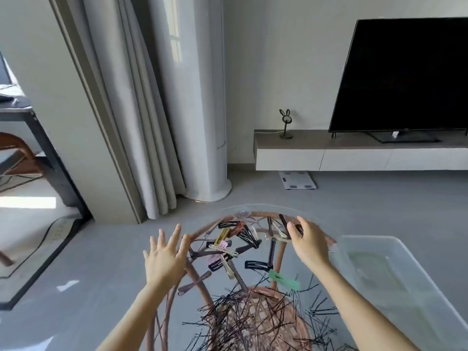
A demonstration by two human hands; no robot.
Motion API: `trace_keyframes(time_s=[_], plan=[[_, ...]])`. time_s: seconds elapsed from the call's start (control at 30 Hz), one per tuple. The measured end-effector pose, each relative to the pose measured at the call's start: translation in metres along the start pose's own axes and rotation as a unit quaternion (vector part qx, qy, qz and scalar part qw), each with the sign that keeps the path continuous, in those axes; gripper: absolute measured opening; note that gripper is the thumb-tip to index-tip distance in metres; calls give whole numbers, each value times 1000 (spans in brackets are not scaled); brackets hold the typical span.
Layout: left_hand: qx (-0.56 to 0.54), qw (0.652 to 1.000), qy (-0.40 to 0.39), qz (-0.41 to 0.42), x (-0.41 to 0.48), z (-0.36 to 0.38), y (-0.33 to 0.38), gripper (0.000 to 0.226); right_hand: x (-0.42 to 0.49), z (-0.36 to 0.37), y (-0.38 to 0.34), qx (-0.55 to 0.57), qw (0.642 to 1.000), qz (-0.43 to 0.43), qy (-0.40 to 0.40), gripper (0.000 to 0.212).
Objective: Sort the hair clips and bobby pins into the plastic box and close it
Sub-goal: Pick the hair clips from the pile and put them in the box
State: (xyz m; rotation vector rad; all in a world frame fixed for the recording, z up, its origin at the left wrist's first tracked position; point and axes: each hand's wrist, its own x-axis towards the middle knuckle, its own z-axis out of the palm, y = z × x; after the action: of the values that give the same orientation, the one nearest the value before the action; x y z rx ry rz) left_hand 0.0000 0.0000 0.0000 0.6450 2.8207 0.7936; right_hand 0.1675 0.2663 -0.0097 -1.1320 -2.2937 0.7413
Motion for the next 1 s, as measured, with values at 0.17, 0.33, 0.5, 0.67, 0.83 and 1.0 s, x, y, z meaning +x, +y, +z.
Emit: trace_keyframes(time_s=[0.17, 0.33, 0.5, 0.67, 0.83, 1.0], plan=[[41, 998, 5, -47, 21, 32, -9, 54, 33, 21, 14, -120, 991, 45, -33, 54], [61, 996, -38, 48, 30, 50, 12, 68, 16, 52, 7, -165, 981, -32, -101, 51], [-11, 989, -68, 134, 20, 61, 37, 64, -23, 64, -29, -78, 975, -128, -165, 46], [-191, 967, -105, 135, 16, 53, 41, 44, -42, 49, -47, 23, 965, -158, -207, 39], [-180, 979, -53, 84, 61, 43, 46, 44, 23, 57, -68, 58, 981, -82, -169, 41], [-62, 983, -145, 92, 114, 64, 70, 49, 54, 107, -81, -46, 968, -73, -237, 45]])
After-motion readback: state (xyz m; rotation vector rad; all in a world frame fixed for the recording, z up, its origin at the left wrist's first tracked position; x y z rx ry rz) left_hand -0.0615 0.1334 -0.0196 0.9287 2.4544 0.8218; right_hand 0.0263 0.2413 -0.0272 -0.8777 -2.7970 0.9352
